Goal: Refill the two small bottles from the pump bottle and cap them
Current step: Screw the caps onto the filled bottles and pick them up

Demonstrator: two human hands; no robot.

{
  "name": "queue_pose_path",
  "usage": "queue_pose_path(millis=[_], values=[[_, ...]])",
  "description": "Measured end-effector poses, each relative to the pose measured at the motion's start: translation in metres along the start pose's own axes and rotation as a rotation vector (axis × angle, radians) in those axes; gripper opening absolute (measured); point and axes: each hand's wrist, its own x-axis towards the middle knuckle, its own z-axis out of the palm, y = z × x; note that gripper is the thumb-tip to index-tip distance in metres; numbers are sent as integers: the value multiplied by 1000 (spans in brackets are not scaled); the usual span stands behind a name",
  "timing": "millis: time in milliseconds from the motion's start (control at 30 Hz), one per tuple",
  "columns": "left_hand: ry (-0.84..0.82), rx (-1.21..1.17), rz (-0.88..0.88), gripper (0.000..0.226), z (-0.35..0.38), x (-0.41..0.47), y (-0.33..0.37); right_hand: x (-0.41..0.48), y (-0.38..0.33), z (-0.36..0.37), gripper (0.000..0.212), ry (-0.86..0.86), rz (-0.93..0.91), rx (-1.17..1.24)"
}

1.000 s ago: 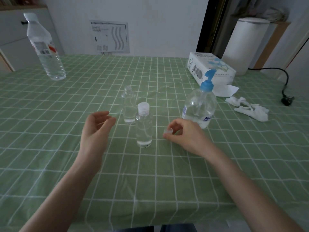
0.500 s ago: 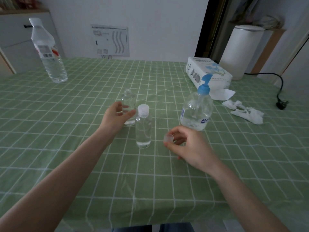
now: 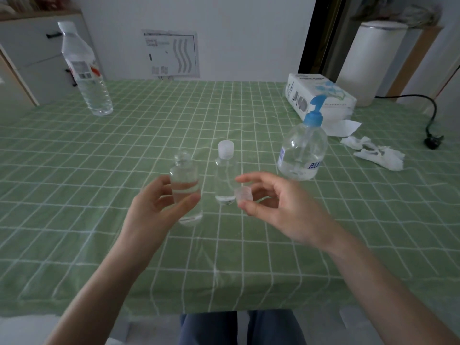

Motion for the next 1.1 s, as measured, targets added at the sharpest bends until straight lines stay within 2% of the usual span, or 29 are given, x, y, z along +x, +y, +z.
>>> queue_pose_path(millis=[167, 333, 500, 700, 867, 1000, 1100], values=[[-74, -48, 1, 35, 12, -34, 3, -4, -6, 3, 24, 77, -37, 123], [-61, -35, -10, 38, 23, -44, 2, -6, -14, -1, 26, 51, -82, 142], [-76, -22, -50, 52, 30, -44, 4, -7, -20, -6, 32, 53, -96, 151], [-104, -18, -61, 61, 32, -42, 3, -5, -28, -13, 28, 30, -127, 118], [-139, -4, -38, 46, 29, -38, 2, -1, -34, -17, 31, -9, -166, 1], [-149, 25, -43, 64, 29, -36, 0, 3, -39, -21, 36, -52, -157, -115], [-107, 43, -33, 65, 31, -36, -1, 7, -41, -20, 21, -30, -134, -193]])
